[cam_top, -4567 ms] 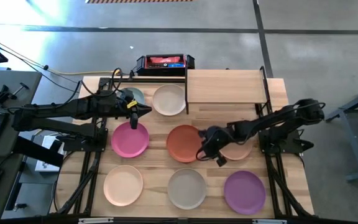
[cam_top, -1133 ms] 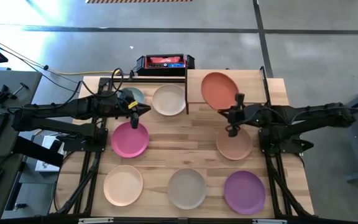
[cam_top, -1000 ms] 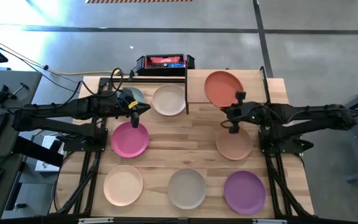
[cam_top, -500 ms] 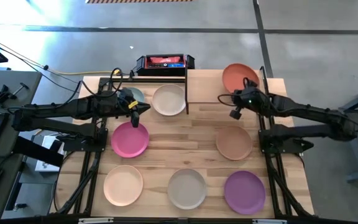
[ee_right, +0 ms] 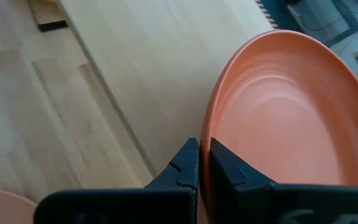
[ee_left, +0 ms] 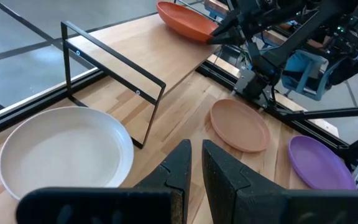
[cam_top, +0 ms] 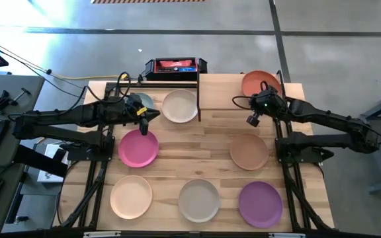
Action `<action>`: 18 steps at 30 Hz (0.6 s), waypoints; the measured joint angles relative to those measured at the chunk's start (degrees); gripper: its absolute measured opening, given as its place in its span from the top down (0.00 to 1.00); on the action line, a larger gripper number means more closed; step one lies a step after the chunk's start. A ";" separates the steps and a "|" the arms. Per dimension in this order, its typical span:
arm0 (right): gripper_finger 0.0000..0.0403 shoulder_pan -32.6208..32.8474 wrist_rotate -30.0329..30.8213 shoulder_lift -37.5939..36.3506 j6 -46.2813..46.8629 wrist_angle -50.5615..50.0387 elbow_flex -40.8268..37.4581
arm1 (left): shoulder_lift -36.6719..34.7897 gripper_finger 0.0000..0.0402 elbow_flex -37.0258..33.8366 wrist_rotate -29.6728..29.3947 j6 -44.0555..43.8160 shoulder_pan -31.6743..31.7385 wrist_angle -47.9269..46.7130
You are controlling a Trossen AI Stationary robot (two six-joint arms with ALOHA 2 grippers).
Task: Place and stack plates onto a shelf
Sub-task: Put the orange plate on the shelf
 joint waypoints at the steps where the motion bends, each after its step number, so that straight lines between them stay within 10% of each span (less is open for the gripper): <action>1: 1.00 -0.12 -0.72 0.00 -0.10 -0.01 0.00 | 0.00 0.93 0.00 -0.18 -0.01 -0.02 0.00; 18: 1.00 -0.10 -0.85 0.00 -1.45 -0.52 0.00 | 0.00 0.93 0.00 -1.11 -0.07 0.00 0.02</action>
